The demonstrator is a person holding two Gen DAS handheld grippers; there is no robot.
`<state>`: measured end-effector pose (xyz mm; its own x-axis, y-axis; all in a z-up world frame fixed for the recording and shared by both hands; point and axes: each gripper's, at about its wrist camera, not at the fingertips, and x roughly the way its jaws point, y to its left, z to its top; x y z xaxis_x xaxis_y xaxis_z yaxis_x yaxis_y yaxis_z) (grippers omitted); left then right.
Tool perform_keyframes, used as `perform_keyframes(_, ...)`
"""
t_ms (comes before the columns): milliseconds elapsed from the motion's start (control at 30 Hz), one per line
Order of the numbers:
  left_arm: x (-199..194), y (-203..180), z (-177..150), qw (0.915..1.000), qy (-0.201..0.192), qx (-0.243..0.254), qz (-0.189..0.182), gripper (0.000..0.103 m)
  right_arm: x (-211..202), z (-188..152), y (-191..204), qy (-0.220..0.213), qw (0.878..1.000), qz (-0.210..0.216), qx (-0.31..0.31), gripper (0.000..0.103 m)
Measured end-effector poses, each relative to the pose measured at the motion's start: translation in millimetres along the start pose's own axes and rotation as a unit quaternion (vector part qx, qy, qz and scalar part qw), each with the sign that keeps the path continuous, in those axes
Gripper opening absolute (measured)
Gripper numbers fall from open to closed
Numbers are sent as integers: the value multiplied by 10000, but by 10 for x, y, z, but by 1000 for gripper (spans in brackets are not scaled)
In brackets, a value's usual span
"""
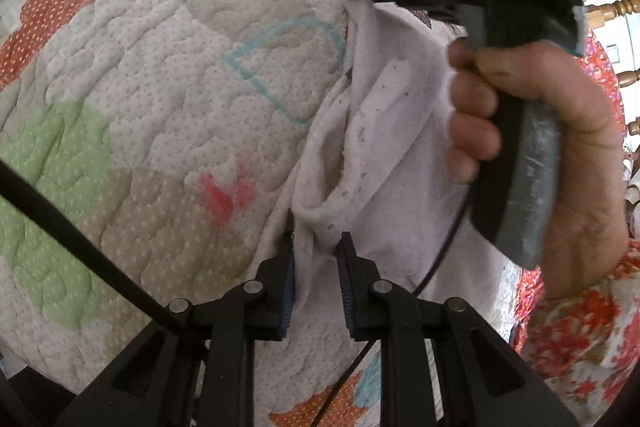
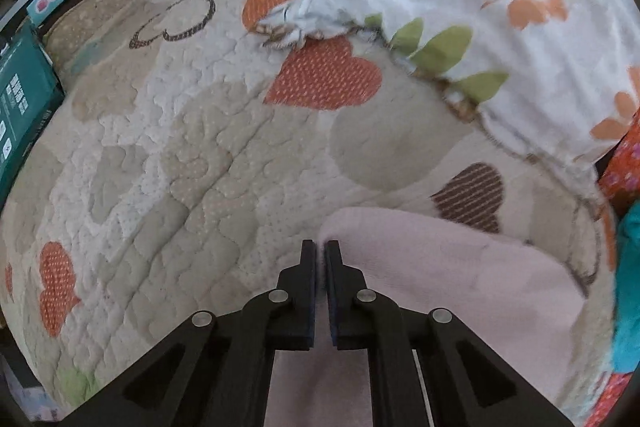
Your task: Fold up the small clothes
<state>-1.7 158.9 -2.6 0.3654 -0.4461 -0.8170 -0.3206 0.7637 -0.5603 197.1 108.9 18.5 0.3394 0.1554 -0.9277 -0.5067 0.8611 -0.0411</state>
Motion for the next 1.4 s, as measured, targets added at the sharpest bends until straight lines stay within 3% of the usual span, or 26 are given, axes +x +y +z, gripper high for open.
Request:
perform_keyframes(167, -88, 32, 62, 9993, 181, -66, -313, 19, -360, -27, -307, -370, 9946, 748, 615, 19)
perform_keyframes(300, -337, 135, 218, 9983, -65, -149, -552, 19, -875, -337, -672, -689, 9913, 762, 820, 29)
perform_keyframes(367, -455, 180, 287, 9979, -294, -151, -551, 21, -1073, -650, -843, -703, 9926, 612, 784, 34)
perform_keyframes(433, -494, 192, 314, 9976, -443, -142, -514, 30, -1183, -987, -984, -644, 9931, 541, 822, 42)
perform_keyframes(500, -436, 180, 337, 9979, -458, -98, -451, 53, -1238, -1364, -1089, -549, 9921, 533, 991, 48)
perform_keyframes(633, -206, 89, 409, 9988, -208, -64, -450, 64, -1238, -2091, -1145, -503, 9868, 469, 1468, 64)
perform_keyframes(700, -75, 22, 436, 9993, -158, 0, -332, 65, -1146, -2330, -1134, -369, 9835, 653, 1647, 65)
perform_keyframes(733, -34, 0, 450, 9995, -211, 30, -232, 64, -1094, -2404, -1118, -336, 9826, 752, 1666, 63)
perform_keyframes(767, -20, -28, 452, 9995, -248, 93, -172, 52, -1040, -2454, -1095, -336, 9815, 886, 1664, 41)
perform_keyframes(800, -6, -53, 457, 9993, -225, 253, -182, 16, -993, -2473, -1091, -305, 9795, 1055, 1689, 26)
perform_keyframes(833, 10, -96, 472, 9989, -137, 397, -194, 8, -980, -2485, -1109, -303, 9779, 1107, 1750, 23)
perform_keyframes(933, -188, -96, 397, 9985, -194, 410, -319, 8, -1083, -2572, -1219, -389, 9677, 1479, 2002, 18)
perform_keyframes(1067, -286, 26, 162, 9984, 174, 270, -476, 8, -1283, -2837, -1297, -273, 9621, 1823, 2010, 17)
perform_keyframes(1200, -67, 119, 55, 9982, 497, 313, -134, 9, -1192, -3014, -1187, -83, 9754, 1459, 1650, 20)
perform_keyframes(1300, -146, 93, -5, 9978, 420, 509, -17, 11, -1200, -3040, -1178, -154, 9769, 1439, 1574, 24)
perform_keyframes(1400, -228, 143, -41, 9981, 377, 471, -128, 13, -1213, -3013, -1178, -148, 9819, 1280, 1388, 37)
